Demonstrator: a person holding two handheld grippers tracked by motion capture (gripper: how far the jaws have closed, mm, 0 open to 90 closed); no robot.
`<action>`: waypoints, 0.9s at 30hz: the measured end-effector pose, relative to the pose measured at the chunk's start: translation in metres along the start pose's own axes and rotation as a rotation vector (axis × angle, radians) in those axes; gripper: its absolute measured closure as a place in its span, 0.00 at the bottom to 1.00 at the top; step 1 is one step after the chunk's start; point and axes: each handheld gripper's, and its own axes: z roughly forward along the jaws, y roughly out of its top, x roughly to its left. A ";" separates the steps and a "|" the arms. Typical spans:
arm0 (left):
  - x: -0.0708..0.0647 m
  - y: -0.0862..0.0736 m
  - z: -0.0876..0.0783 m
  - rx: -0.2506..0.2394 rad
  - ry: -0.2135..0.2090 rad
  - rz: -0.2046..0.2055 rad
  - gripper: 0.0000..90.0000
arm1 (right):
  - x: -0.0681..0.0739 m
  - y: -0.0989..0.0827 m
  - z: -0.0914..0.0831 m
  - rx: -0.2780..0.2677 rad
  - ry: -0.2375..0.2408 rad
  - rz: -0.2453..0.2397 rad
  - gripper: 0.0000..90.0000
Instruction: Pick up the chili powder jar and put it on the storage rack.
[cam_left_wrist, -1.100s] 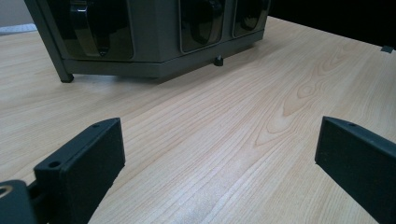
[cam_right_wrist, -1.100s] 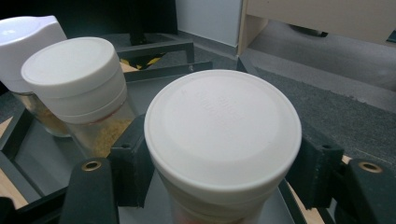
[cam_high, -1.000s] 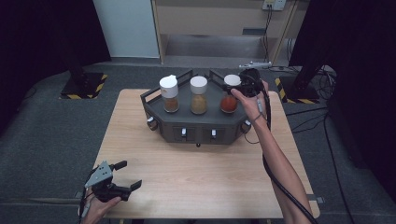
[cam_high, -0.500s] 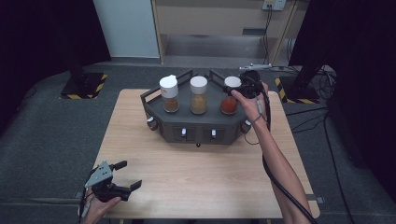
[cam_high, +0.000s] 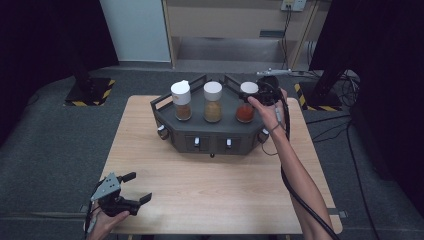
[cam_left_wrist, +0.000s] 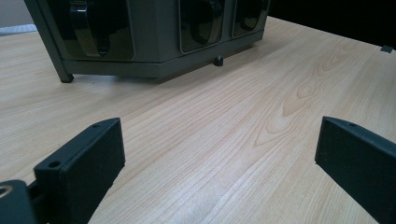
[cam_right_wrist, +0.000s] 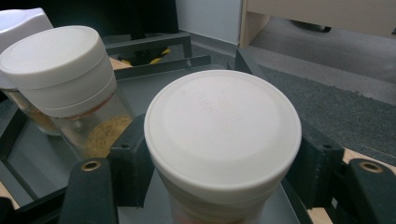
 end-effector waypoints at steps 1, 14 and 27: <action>0.000 0.000 0.000 0.000 0.001 -0.001 0.01 | 0.000 0.000 0.000 0.000 -0.001 0.000 0.37; 0.000 0.000 0.000 0.001 0.001 0.003 0.01 | -0.001 -0.003 -0.020 -0.103 0.006 -0.014 0.17; 0.000 0.000 0.000 -0.004 0.002 -0.002 0.01 | 0.005 -0.004 -0.053 -0.147 0.017 -0.066 0.09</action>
